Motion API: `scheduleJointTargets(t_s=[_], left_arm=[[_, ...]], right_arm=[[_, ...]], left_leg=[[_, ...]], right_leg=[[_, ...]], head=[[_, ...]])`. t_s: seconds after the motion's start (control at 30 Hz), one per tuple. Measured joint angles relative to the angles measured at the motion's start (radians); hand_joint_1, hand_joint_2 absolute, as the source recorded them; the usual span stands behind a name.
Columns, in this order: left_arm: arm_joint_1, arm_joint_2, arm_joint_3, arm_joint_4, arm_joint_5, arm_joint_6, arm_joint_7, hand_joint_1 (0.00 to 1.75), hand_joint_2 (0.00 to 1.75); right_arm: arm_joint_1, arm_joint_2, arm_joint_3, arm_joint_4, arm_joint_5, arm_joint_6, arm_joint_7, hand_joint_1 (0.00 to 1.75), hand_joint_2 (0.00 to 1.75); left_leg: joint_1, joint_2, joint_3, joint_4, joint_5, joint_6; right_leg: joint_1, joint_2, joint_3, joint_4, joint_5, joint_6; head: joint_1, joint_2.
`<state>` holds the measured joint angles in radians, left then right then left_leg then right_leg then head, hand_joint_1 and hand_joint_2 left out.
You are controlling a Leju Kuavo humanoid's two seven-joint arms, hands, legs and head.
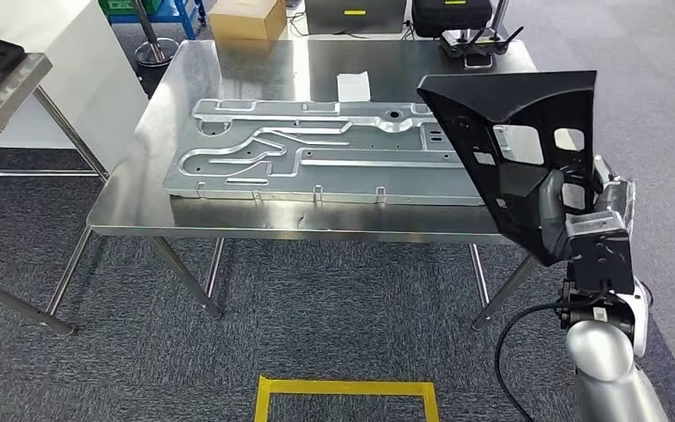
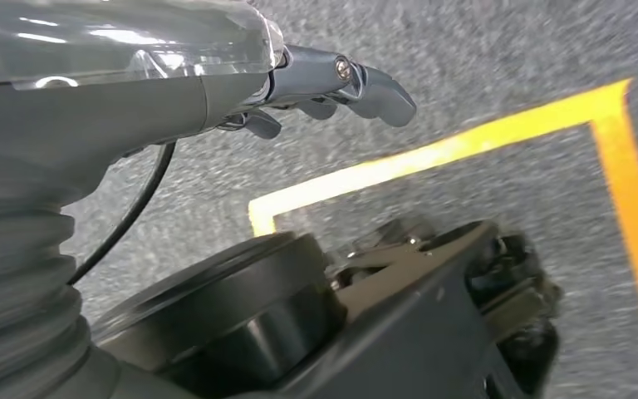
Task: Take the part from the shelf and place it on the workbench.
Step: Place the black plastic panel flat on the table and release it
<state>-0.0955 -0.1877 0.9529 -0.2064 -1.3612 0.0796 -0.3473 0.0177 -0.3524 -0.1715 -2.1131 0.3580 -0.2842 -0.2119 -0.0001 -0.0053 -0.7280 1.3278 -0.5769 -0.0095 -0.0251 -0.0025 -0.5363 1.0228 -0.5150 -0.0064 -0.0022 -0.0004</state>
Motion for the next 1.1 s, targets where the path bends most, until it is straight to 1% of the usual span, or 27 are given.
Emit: scheduleJointTargets(t_s=[0.03, 0.1, 0.13, 0.17, 0.23, 0.3, 0.33, 0.37, 0.4, 0.47, 0.5, 0.53, 0.57, 0.6, 0.63, 0.67, 0.7, 0.77, 0.8, 0.83, 0.87, 0.9, 0.97, 1.0, 1.03, 1.07, 1.1], left_arm=[[-0.001, 0.0, 0.0, 0.0, 0.0, -0.001, 0.001, 0.0, 1.75], [0.002, 0.0, 0.0, 0.0, 0.0, -0.002, 0.006, 0.0, 1.75], [0.005, 0.001, 0.0, 0.0, 0.0, -0.002, 0.009, 0.0, 1.75], [0.008, 0.002, 0.0, 0.0, 0.0, -0.002, 0.011, 0.0, 1.75], [0.01, 0.002, 0.0, 0.0, 0.0, -0.003, 0.014, 0.0, 1.75], [0.008, 0.002, -0.001, 0.0, -0.002, -0.005, 0.015, 0.0, 1.75], [0.008, 0.002, -0.002, 0.0, -0.004, -0.006, 0.015, 0.0, 1.75], [0.007, 0.001, -0.002, 0.0, -0.006, -0.007, 0.015, 0.0, 1.75], [0.007, 0.0, -0.003, 0.0, -0.008, -0.007, 0.016, 0.0, 1.75], [0.007, -0.003, -0.003, 0.0, -0.01, -0.01, 0.018, 0.0, 1.75], [0.007, -0.003, -0.004, 0.0, -0.011, -0.012, 0.019, 0.0, 1.75], [0.008, -0.004, -0.004, 0.0, -0.012, -0.017, 0.021, 0.0, 1.75], [0.008, -0.004, -0.004, 0.0, -0.013, -0.021, 0.022, 0.0, 1.75], [0.007, -0.004, -0.005, 0.0, -0.013, -0.025, 0.022, 0.0, 1.75], [0.006, -0.004, -0.005, 0.0, -0.014, -0.027, 0.022, 0.0, 1.75], [0.004, -0.004, -0.006, 0.0, -0.014, -0.029, 0.021, 0.0, 1.75], [0.002, -0.004, -0.006, 0.0, -0.014, -0.029, 0.021, 0.0, 1.75], [0.002, -0.004, -0.008, 0.0, -0.015, -0.03, 0.021, 0.0, 1.75], [0.002, -0.003, -0.008, 0.0, -0.015, -0.03, 0.021, 0.0, 1.75], [0.002, -0.003, -0.009, 0.0, -0.015, -0.03, 0.021, 0.0, 1.75], [0.002, -0.003, -0.01, 0.0, -0.016, -0.03, 0.021, 0.0, 1.75], [0.001, -0.003, -0.01, 0.0, -0.017, -0.031, 0.021, 0.0, 1.75], [-0.003, -0.003, -0.011, 0.0, -0.016, -0.034, 0.021, 0.0, 1.75], [-0.006, -0.003, -0.011, 0.0, -0.015, -0.037, 0.021, 0.0, 1.75], [-0.008, -0.003, -0.011, 0.0, -0.014, -0.04, 0.022, 0.0, 1.75], [-0.01, -0.003, -0.011, 0.0, -0.013, -0.042, 0.022, 0.0, 1.75], [-0.01, -0.003, -0.011, 0.0, -0.012, -0.043, 0.023, 0.0, 1.75]], right_arm=[[-0.013, -0.008, 0.002, 0.002, 0.002, 0.004, 0.005, 1.75, 1.75], [-0.035, -0.023, 0.008, 0.006, 0.008, 0.009, 0.013, 1.75, 1.75], [-0.046, -0.029, 0.011, 0.008, 0.01, 0.01, 0.016, 1.75, 1.75], [-0.054, -0.033, 0.013, 0.01, 0.01, 0.011, 0.019, 1.75, 1.75], [-0.062, -0.042, 0.016, 0.016, 0.008, 0.014, 0.026, 1.75, 1.75], [-0.073, -0.059, 0.017, 0.02, -0.004, 0.019, 0.039, 1.75, 1.75], [-0.085, -0.07, 0.017, 0.022, -0.012, 0.022, 0.046, 1.75, 1.75], [-0.1, -0.081, 0.016, 0.024, -0.019, 0.024, 0.053, 1.75, 1.75], [-0.115, -0.09, 0.015, 0.027, -0.022, 0.026, 0.057, 1.75, 1.75], [-0.14, -0.105, 0.015, 0.036, -0.012, 0.029, 0.071, 1.75, 1.75], [-0.152, -0.113, 0.016, 0.042, -0.003, 0.034, 0.084, 1.75, 1.75], [-0.171, -0.122, 0.018, 0.051, 0.005, 0.042, 0.1, 1.75, 1.75], [-0.195, -0.133, 0.021, 0.06, 0.009, 0.052, 0.115, 1.75, 1.75], [-0.223, -0.144, 0.024, 0.07, 0.01, 0.062, 0.128, 1.75, 1.75], [-0.249, -0.154, 0.027, 0.081, 0.01, 0.069, 0.136, 1.75, 1.75], [-0.27, -0.163, 0.031, 0.089, 0.01, 0.074, 0.141, 1.75, 1.75], [-0.285, -0.17, 0.034, 0.097, 0.01, 0.076, 0.144, 1.75, 1.75], [-0.299, -0.178, 0.04, 0.107, 0.01, 0.079, 0.146, 1.75, 1.75], [-0.302, -0.181, 0.042, 0.111, 0.011, 0.08, 0.146, 1.75, 1.75], [-0.308, -0.184, 0.044, 0.114, 0.013, 0.08, 0.146, 1.75, 1.75], [-0.317, -0.187, 0.047, 0.118, 0.019, 0.08, 0.149, 1.75, 1.75], [-0.331, -0.191, 0.052, 0.123, 0.029, 0.084, 0.157, 1.75, 1.75], [-0.373, -0.197, 0.072, 0.14, 0.054, 0.097, 0.182, 1.75, 1.75], [-0.399, -0.199, 0.087, 0.154, 0.065, 0.108, 0.195, 1.75, 1.75], [-0.425, -0.2, 0.105, 0.17, 0.075, 0.117, 0.205, 1.75, 1.75], [-0.447, -0.2, 0.123, 0.185, 0.083, 0.124, 0.213, 1.75, 1.75], [-0.465, -0.2, 0.14, 0.199, 0.09, 0.128, 0.217, 1.75, 1.75]], left_leg=[[0.0, 0.0, -0.003, -0.012, 0.028, 0.003], [-0.003, 0.0, 0.034, -0.129, 0.122, 0.017], [-0.007, 0.0, 0.055, -0.188, 0.161, 0.026], [-0.012, 0.0, 0.071, -0.231, 0.183, 0.034], [-0.02, 0.0, 0.077, -0.257, 0.184, 0.043], [-0.018, -0.001, 0.096, -0.289, 0.176, 0.05], [-0.016, -0.002, 0.112, -0.31, 0.172, 0.054], [-0.012, -0.002, 0.13, -0.332, 0.168, 0.058], [-0.011, -0.003, 0.143, -0.345, 0.164, 0.06], [-0.009, -0.004, 0.158, -0.351, 0.154, 0.064], [-0.009, -0.005, 0.166, -0.349, 0.147, 0.063], [-0.009, -0.007, 0.174, -0.346, 0.138, 0.061], [-0.008, -0.007, 0.182, -0.341, 0.128, 0.059], [-0.007, -0.008, 0.189, -0.334, 0.117, 0.055], [-0.008, -0.008, 0.193, -0.325, 0.106, 0.049], [-0.009, -0.01, 0.192, -0.316, 0.097, 0.043], [-0.009, -0.011, 0.19, -0.31, 0.09, 0.038], [-0.009, -0.013, 0.186, -0.306, 0.085, 0.029], [-0.008, -0.012, 0.186, -0.303, 0.081, 0.024], [-0.007, -0.011, 0.182, -0.289, 0.071, 0.019], [-0.006, -0.008, 0.168, -0.257, 0.054, 0.013], [-0.005, -0.005, 0.142, -0.204, 0.03, 0.008], [-0.003, -0.001, 0.067, -0.068, -0.016, 0.003], [-0.002, -0.001, 0.036, -0.022, -0.022, 0.004], [-0.002, -0.001, 0.022, -0.01, -0.008, 0.007], [-0.003, -0.001, 0.026, -0.036, 0.024, 0.011], [-0.004, -0.001, 0.046, -0.095, 0.069, 0.019]], right_leg=[[0.001, -0.001, 0.012, 0.0, -0.008, 0.001], [0.002, -0.003, 0.039, -0.001, -0.026, 0.004], [0.004, -0.003, 0.048, -0.001, -0.033, 0.007], [0.004, -0.002, 0.052, -0.001, -0.037, 0.011], [0.002, -0.002, 0.05, -0.008, -0.04, 0.023], [-0.002, -0.005, 0.059, -0.022, -0.044, 0.035], [-0.003, -0.006, 0.059, -0.016, -0.052, 0.039], [-0.003, -0.005, 0.047, 0.011, -0.065, 0.043], [-0.004, -0.004, 0.016, 0.062, -0.081, 0.045], [-0.005, 0.001, -0.075, 0.187, -0.107, 0.051], [-0.007, 0.001, -0.113, 0.224, -0.099, 0.055], [-0.01, 0.001, -0.134, 0.227, -0.071, 0.059], [-0.013, 0.001, -0.137, 0.195, -0.025, 0.063], [-0.015, 0.0, -0.125, 0.139, 0.026, 0.067], [-0.015, 0.001, -0.111, 0.089, 0.061, 0.068], [-0.014, 0.002, -0.096, 0.047, 0.078, 0.064], [-0.012, 0.003, -0.089, 0.026, 0.078, 0.057], [-0.008, 0.004, -0.086, 0.018, 0.064, 0.038], [-0.007, 0.003, -0.085, 0.018, 0.062, 0.031], [-0.008, 0.002, -0.081, 0.018, 0.059, 0.024], [-0.009, 0.001, -0.077, 0.017, 0.057, 0.018], [-0.008, -0.001, -0.073, 0.016, 0.054, 0.012], [-0.006, -0.002, -0.069, 0.016, 0.05, 0.006], [-0.004, -0.001, -0.067, 0.016, 0.048, 0.004], [-0.001, 0.0, -0.063, 0.016, 0.046, 0.002], [0.001, 0.002, -0.058, 0.016, 0.043, 0.002], [0.004, 0.003, -0.052, 0.016, 0.039, 0.002]], head=[[0.0, 0.0], [0.001, 0.0], [0.002, 0.0], [0.002, 0.0], [0.004, 0.0], [0.006, 0.0], [0.008, 0.0], [0.01, 0.0], [0.013, 0.0], [0.015, 0.0], [0.015, 0.0], [0.015, 0.0], [0.015, 0.0], [0.015, 0.0], [0.015, 0.0], [0.015, 0.0], [0.015, 0.0], [0.014, 0.0], [0.014, 0.0], [0.014, 0.0], [0.013, 0.0], [0.013, 0.0], [0.013, 0.0], [0.013, 0.0], [0.013, 0.0], [0.013, 0.0], [0.013, 0.0]])
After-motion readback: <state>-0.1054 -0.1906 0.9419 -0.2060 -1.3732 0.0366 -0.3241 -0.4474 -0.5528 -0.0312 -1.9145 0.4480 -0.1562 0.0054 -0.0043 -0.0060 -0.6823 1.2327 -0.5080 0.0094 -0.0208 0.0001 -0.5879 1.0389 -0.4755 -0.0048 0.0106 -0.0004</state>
